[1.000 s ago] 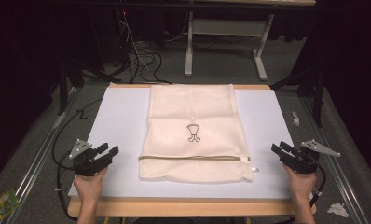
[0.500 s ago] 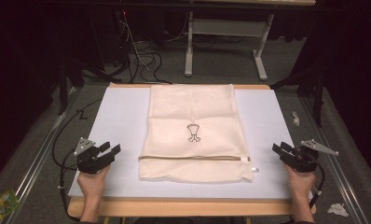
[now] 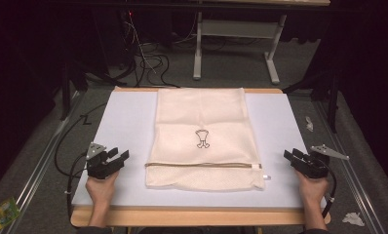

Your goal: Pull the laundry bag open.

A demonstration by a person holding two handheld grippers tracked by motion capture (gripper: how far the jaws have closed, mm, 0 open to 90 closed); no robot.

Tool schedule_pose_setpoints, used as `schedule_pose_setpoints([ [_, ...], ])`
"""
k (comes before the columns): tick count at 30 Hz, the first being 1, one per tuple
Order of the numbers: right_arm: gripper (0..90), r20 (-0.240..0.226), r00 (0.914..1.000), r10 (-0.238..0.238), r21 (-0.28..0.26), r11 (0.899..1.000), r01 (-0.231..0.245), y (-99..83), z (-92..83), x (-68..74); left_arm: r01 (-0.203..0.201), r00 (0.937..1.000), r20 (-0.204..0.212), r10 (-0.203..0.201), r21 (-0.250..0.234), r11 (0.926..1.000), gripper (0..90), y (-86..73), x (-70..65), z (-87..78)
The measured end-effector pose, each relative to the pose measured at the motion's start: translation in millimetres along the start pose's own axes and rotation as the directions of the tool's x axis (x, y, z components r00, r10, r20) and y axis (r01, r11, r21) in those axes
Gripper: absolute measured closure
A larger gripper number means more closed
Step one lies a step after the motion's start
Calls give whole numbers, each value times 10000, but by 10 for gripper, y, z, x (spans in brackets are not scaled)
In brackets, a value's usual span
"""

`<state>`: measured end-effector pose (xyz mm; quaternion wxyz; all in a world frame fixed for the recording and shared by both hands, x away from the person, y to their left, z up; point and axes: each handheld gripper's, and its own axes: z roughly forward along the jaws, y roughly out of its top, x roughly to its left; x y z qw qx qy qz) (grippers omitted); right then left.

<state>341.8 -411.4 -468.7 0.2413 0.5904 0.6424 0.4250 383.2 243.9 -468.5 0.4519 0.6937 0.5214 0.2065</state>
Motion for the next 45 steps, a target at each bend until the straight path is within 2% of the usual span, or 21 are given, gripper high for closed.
schedule_pose_setpoints([
  [5, 566, 75, 9999, -153, 52, 9999, 152, 9, 29, 16, -110, 9999, -133, 110, 7, 9999, 483, 5, -6, 50],
  [10, 570, 337, 9990, -282, 222, 9994, 275, 18, 62, 35, -154, 9995, -277, 156, 71, 9999, 483, 6, 5, 92],
  [15, 570, 495, 9966, -662, 306, 9974, 647, 51, 84, 80, -184, 9991, -380, 185, 36, 9998, 482, 23, 13, 122],
  [23, 570, 701, 9940, -840, 442, 9957, 810, 76, 134, 118, -231, 9981, -558, 243, 210, 9995, 482, 23, 30, 182],
  [30, 568, 846, 9925, -877, 701, 9942, 819, 57, 180, 115, -390, 9967, -695, 418, 419, 9984, 483, 0, 21, 230],
  [34, 565, 864, 9921, -910, 691, 9940, 852, 49, 200, 114, -488, 9954, -796, 527, 493, 9976, 482, -10, 14, 252],
  [39, 556, 895, 9918, -909, 718, 9938, 846, 42, 203, 116, -422, 9954, -838, 466, 537, 9977, 483, -9, 17, 262],
  [43, 535, 967, 9928, -709, 724, 9953, 640, 36, 207, 100, -548, 9939, -926, 601, 588, 9968, 472, -18, 5, 266],
  [45, 529, 1031, 9909, -866, 699, 9944, 796, 31, 210, 113, -588, 9933, -964, 643, 588, 9965, 465, -23, -3, 270],
])
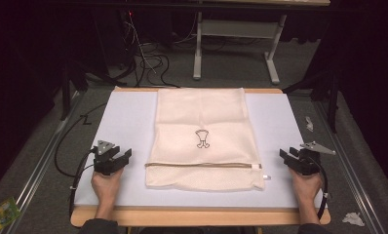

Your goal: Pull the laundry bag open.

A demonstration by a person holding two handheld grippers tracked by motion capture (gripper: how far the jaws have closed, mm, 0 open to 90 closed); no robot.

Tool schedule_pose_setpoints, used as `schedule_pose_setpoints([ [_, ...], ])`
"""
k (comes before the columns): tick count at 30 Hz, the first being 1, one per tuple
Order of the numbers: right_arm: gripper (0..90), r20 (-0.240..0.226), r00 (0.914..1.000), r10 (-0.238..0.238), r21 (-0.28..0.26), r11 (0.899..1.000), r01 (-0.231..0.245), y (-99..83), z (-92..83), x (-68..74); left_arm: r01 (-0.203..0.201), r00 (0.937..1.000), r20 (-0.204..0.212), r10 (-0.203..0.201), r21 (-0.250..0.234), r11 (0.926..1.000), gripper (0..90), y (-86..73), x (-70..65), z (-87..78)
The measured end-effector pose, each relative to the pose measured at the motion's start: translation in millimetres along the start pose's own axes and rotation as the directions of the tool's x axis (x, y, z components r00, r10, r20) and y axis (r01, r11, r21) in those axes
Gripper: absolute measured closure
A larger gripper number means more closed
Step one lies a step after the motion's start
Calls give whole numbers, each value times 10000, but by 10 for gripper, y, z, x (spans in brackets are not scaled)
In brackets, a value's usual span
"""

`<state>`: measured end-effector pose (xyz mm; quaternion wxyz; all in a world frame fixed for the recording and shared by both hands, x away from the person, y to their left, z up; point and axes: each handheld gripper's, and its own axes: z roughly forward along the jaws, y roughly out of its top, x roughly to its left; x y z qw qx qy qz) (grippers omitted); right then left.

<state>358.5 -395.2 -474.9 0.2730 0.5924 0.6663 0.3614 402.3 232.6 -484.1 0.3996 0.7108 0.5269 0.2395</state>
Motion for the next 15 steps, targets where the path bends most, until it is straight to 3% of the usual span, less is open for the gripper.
schedule_pose_setpoints([
  [7, 512, 307, 9987, -397, 49, 9992, 395, -8, 0, 53, -147, 9999, -17, 147, -3, 9999, 435, -8, -11, -1],
  [15, 483, 278, 9993, -237, 25, 9997, 237, -11, 1, 40, -181, 9998, 12, 181, 148, 9997, 422, -3, -13, 13],
])
